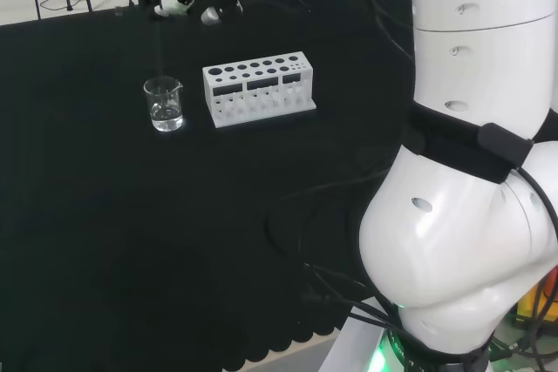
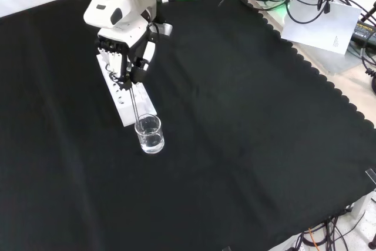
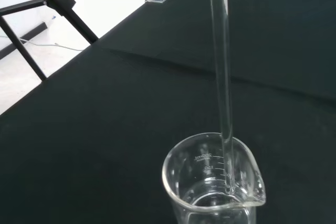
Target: Stir in the beaker to the left of the white test tube rack with the glass rod.
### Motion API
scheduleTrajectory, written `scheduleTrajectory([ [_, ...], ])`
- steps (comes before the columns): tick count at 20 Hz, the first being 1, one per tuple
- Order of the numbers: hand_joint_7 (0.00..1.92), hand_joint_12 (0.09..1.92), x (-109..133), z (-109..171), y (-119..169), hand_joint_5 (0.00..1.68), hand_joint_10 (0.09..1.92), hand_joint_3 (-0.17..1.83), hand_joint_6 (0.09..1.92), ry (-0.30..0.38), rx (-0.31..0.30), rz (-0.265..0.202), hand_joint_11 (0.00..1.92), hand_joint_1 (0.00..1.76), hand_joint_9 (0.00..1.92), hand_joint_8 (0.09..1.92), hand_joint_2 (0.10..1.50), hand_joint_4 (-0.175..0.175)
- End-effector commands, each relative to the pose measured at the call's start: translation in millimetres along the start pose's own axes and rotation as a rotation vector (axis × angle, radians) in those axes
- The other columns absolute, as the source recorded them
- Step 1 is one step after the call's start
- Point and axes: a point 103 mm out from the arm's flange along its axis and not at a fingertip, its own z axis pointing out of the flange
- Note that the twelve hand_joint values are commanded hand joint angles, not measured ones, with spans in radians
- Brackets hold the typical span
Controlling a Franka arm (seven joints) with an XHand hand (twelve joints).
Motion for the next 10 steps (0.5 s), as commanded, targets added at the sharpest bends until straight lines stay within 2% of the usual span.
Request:
scheduleTrajectory([
  [1,1.14,0.46,-7.0,-5.2,-29.3,1.04,0.81,0.00,0.61,-0.001,-0.003,0.033,1.63,1.29,1.57,1.05,1.07,-0.175],
  [7,1.14,0.46,3.2,-4.8,-39.7,1.04,0.81,0.00,0.61,-0.008,0.003,0.033,1.63,1.29,1.57,1.05,1.07,-0.175],
  [10,1.14,0.46,17.2,-2.9,-36.9,1.04,0.81,0.00,0.61,-0.026,0.004,0.007,1.63,1.29,1.57,1.05,1.07,-0.175],
])
